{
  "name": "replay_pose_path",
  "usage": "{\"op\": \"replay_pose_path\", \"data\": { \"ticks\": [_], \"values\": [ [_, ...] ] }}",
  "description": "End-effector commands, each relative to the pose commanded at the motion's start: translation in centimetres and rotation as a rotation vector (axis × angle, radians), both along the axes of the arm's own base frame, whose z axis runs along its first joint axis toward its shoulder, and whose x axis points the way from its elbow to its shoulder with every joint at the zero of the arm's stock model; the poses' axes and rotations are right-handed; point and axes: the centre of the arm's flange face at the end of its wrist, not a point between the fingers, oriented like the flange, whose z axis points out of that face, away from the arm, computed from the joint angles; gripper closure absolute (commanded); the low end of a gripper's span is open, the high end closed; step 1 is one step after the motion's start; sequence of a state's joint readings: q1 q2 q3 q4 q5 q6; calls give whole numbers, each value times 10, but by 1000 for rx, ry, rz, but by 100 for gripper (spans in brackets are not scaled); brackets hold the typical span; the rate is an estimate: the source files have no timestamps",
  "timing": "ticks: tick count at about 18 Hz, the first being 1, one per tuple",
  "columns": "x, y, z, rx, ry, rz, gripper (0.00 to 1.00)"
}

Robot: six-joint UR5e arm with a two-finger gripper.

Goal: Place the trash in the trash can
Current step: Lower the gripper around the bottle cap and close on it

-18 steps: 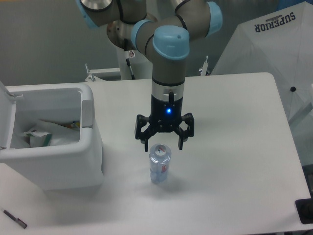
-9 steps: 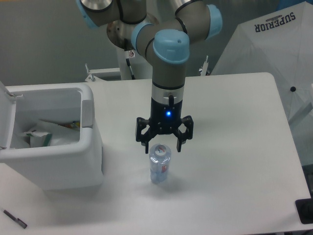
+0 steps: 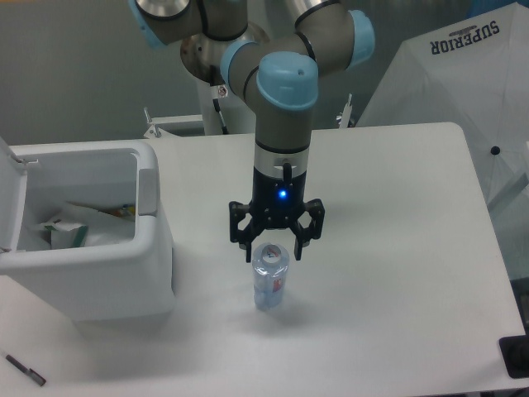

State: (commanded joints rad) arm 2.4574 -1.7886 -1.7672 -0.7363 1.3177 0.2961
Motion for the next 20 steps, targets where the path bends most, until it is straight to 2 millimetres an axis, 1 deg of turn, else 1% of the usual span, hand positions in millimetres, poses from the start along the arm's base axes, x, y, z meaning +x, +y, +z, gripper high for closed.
{"op": "replay_pose_path", "data": {
  "ticks": [6, 10, 14, 20],
  "values": [
    [2, 0, 0, 0, 1, -3, 29],
    [3, 0, -1, -2, -1, -6, 30],
    [6, 3, -1, -3, 0, -13, 34],
    [6, 3, -1, -3, 0, -13, 49]
  ]
}}
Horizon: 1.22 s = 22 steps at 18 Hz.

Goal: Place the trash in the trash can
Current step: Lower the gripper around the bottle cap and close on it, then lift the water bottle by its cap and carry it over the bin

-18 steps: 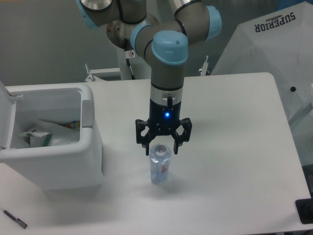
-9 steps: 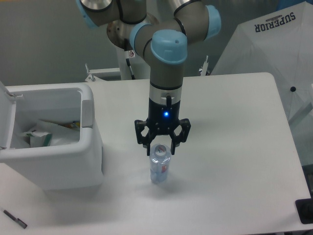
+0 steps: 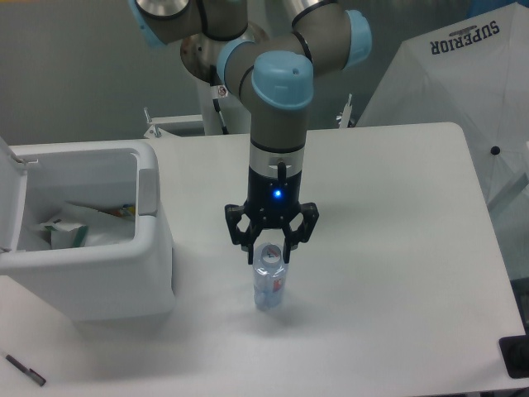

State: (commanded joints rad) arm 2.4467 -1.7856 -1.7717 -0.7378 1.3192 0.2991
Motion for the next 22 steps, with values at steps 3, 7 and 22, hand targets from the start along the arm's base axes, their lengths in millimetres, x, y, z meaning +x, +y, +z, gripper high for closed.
{"op": "replay_pose_path", "data": {
  "ticks": [3, 7, 22],
  "values": [
    [0, 0, 2, 3, 2, -2, 53],
    [0, 0, 2, 4, 3, -1, 60],
    [-10, 3, 25, 38, 33, 14, 63]
  ]
}}
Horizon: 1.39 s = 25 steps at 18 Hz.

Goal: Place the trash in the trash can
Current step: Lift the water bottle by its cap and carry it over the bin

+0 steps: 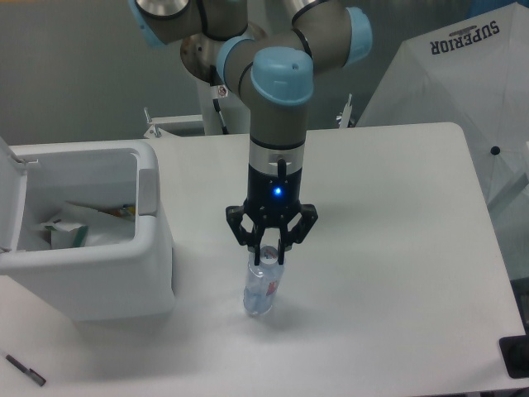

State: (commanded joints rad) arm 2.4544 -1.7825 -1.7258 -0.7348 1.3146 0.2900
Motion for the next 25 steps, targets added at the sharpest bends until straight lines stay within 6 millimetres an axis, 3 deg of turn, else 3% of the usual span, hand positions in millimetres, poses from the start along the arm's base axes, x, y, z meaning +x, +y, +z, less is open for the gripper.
{"op": "replay_pose_path", "data": {
  "ticks": [5, 10, 16, 19, 25],
  "values": [
    [-34, -10, 41, 67, 31, 105, 64],
    [-37, -16, 84, 135, 52, 179, 67],
    [-42, -16, 122, 189, 90, 204, 67],
    [-35, -17, 155, 243, 111, 231, 67],
    [1, -34, 221, 355, 142, 256, 67]
  ]
}}
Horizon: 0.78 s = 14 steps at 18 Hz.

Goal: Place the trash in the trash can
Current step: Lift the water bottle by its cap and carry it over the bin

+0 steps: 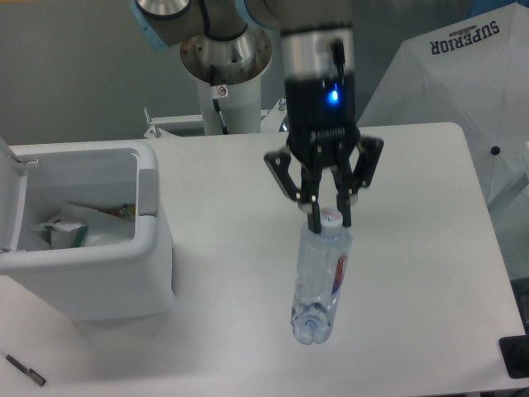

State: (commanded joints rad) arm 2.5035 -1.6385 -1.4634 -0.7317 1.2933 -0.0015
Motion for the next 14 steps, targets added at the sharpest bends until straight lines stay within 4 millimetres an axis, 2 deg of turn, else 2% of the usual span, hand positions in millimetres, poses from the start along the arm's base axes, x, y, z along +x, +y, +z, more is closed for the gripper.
{"op": "replay_pose_path", "data": {
  "ticks": [5, 7, 12, 14],
  "values": [
    [39, -17, 44, 108, -1, -48, 67],
    [58, -24, 56, 133, 8, -74, 67],
    [110, -29, 72, 187, -5, -172, 67],
    [133, -32, 72, 195, -10, -214, 67]
  ]
}}
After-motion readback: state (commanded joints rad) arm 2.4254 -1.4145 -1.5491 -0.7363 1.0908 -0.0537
